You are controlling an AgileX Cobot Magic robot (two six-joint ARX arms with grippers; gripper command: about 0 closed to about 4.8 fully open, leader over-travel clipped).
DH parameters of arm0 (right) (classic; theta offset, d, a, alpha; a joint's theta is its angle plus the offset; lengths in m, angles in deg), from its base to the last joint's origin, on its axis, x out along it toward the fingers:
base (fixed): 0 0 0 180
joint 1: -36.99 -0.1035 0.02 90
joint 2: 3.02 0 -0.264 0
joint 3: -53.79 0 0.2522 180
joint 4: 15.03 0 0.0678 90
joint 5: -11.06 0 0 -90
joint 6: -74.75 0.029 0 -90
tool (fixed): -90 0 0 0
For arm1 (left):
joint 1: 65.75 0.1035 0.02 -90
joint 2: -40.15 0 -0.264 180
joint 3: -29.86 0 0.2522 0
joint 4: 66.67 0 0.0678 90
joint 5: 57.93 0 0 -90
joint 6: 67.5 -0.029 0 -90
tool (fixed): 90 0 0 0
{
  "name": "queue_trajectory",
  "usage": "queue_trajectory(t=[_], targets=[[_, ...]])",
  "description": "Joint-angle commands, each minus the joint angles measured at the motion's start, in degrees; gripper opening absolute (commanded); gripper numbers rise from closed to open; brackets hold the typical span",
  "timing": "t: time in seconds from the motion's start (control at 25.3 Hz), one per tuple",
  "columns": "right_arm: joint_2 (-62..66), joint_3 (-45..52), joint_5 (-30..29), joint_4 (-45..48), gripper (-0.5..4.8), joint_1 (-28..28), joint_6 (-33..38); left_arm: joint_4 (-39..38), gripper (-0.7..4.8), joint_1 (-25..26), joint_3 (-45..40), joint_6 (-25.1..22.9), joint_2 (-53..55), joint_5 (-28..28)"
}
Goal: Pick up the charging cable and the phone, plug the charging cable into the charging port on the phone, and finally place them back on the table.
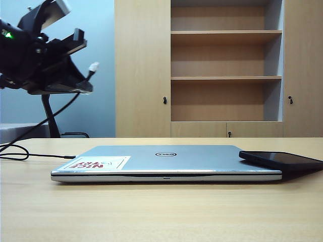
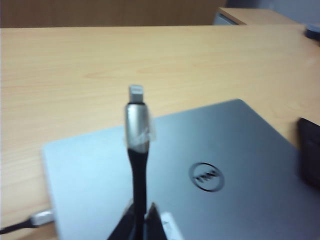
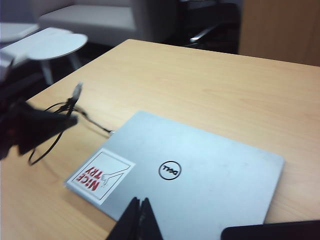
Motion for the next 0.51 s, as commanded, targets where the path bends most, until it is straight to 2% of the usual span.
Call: queue_trajectory(t=[0.04, 0.12, 0.24, 0.36, 0.44, 0.51], targets=[[-0.04, -0.33, 1.05, 0.7, -0.05, 0.63, 1.07, 0.31, -0.08, -2.47, 0.09, 0.39, -0.2, 0.26], [-0.04, -0.33, 1.05, 0.31, -0.05, 1.75, 3.28, 0.35, -0.08, -3.76, 0.09, 0.39, -0.2, 0.26], [-0.04, -0.33, -0.52, -0.79, -0.05, 7.28, 8.92, 0.09, -0.08, -5.62, 0.09, 1.75, -0.2, 0.26], [-0.02, -0.33, -7.93, -2.21, -0.05, 14.64, 13.44, -1.33, -0.08, -5.7, 0.09, 5.35, -0.22, 0.26], [0.13, -0.31, -12.02, -3.85, -0.05, 19.58, 17.46, -4.33, -0.08, -5.7, 0.11, 5.29, -0.22, 0.26], [0.63, -0.31, -14.51, -5.18, -0.05, 22.62, 18.53, -7.13, -0.08, -5.77, 0.11, 5.05, -0.22, 0.26]])
